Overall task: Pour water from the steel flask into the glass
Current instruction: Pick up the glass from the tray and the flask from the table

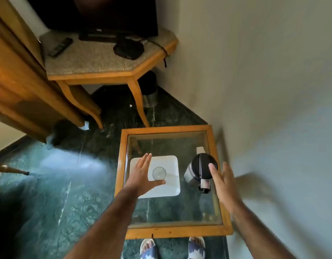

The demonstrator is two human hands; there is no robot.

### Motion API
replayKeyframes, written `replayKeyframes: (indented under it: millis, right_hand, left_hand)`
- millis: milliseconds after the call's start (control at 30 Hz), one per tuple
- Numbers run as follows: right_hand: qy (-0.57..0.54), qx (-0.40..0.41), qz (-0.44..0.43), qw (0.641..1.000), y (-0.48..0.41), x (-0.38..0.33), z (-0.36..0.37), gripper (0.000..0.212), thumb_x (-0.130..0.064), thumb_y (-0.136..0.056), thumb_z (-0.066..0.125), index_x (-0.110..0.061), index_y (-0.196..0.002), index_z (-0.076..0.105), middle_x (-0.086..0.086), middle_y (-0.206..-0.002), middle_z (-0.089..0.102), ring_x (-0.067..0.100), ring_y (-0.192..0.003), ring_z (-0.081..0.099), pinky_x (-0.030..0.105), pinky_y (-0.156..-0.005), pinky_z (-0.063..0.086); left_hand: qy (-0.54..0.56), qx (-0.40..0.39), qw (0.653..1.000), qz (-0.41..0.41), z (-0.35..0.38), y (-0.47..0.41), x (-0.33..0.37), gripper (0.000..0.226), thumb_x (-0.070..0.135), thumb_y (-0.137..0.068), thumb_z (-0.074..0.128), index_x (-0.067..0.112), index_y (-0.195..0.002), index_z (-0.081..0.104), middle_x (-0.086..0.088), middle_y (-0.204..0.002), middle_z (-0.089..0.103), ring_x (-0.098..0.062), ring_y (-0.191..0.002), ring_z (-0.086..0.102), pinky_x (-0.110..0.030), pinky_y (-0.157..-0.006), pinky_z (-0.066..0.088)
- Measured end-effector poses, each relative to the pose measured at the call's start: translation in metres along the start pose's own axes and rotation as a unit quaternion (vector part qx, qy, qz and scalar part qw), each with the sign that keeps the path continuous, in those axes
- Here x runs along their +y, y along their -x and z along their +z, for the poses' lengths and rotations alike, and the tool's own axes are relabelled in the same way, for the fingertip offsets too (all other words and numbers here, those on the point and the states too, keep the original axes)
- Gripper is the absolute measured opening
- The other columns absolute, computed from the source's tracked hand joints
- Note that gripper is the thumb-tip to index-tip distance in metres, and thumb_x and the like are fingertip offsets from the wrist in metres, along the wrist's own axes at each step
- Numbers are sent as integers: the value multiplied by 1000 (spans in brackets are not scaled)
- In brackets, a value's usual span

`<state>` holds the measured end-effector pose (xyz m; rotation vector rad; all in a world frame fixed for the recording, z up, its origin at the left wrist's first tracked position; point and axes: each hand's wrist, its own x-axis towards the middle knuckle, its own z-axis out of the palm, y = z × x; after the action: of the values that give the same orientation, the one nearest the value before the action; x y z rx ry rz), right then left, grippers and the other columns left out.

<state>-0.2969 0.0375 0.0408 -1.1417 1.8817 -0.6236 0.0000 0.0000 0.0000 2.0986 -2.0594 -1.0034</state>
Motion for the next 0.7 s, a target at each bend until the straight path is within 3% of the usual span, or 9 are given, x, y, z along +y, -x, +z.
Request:
replayKeyframes:
  millis: [67, 100, 133, 167, 233, 300, 433, 567, 700]
  right_hand:
    - [-67, 40, 39, 996, -4, 13, 13, 91, -96, -78, 35, -19, -114, 68, 7, -117, 72, 12, -105, 66, 34, -86, 53]
    - [-77, 61, 47, 994, -4, 16, 17, 90, -100, -74, 32, -20, -94, 67, 0, -94, 72, 13, -85, 67, 32, -71, 51]
    - [-88, 68, 71, 991, -5, 23, 24, 93, -103, -72, 28, -19, -88, 65, -4, -84, 70, 16, -78, 65, 32, -66, 50]
    - [-97, 76, 88, 988, -7, 31, 33, 96, -103, -72, 26, -20, -94, 69, -6, -88, 72, 18, -84, 67, 35, -73, 54]
    - [-147, 75, 148, 975, -10, 43, 45, 99, -102, -73, 28, -28, -124, 70, -5, -119, 74, 23, -114, 66, 48, -97, 54]
    - [-217, 42, 215, 951, -9, 50, 53, 98, -106, -68, 31, -38, -127, 71, -6, -127, 74, 22, -125, 62, 60, -106, 49]
    - [-279, 10, 184, 942, -10, 61, 72, 98, -101, -77, 26, -20, -82, 80, 6, -83, 81, 6, -83, 74, 60, -102, 49]
    - [-340, 35, 154, 927, -11, 72, 82, 92, -101, -76, 28, -19, -78, 70, 10, -61, 63, 14, -67, 68, 53, -96, 41]
    - [-384, 94, 169, 903, -12, 72, 95, 82, -100, -74, 31, -26, -68, 66, 3, -55, 54, 12, -54, 55, 44, -84, 37]
  left_hand:
    - [50, -12, 999, -2, 21, -14, -12, 118, 59, -71, 86, 23, -161, 19, -1, -169, 28, -28, -154, 30, -50, -123, 30]
    - [71, -16, 997, -19, 30, -19, -18, 116, 49, -70, 90, 22, -160, 23, -2, -166, 35, -28, -150, 36, -49, -122, 33]
    - [91, -23, 995, -44, 41, -26, -24, 116, 43, -70, 93, 21, -160, 24, -4, -164, 39, -28, -148, 39, -49, -121, 35]
    - [109, -26, 992, -65, 55, -33, -30, 117, 38, -69, 95, 20, -161, 24, -4, -163, 40, -28, -147, 41, -48, -120, 36]
    - [132, -36, 986, -94, 72, -41, -37, 120, 33, -69, 96, 20, -162, 22, -5, -163, 40, -29, -146, 42, -48, -120, 36]
    - [146, -39, 983, -108, 86, -48, -41, 119, 30, -69, 96, 22, -161, 23, -4, -162, 41, -30, -145, 44, -48, -118, 38]
    - [182, -23, 974, -129, 113, -58, -43, 100, 23, -73, 94, 25, -154, 36, -3, -153, 52, -28, -136, 52, -46, -114, 44]
    - [221, 22, 965, -142, 125, -64, -45, 73, 17, -75, 92, 33, -135, 52, 6, -132, 60, -20, -115, 58, -46, -109, 51]
    - [233, 19, 964, -127, 135, -65, -44, 73, 22, -74, 92, 36, -132, 50, 13, -127, 56, -15, -110, 55, -43, -106, 52]
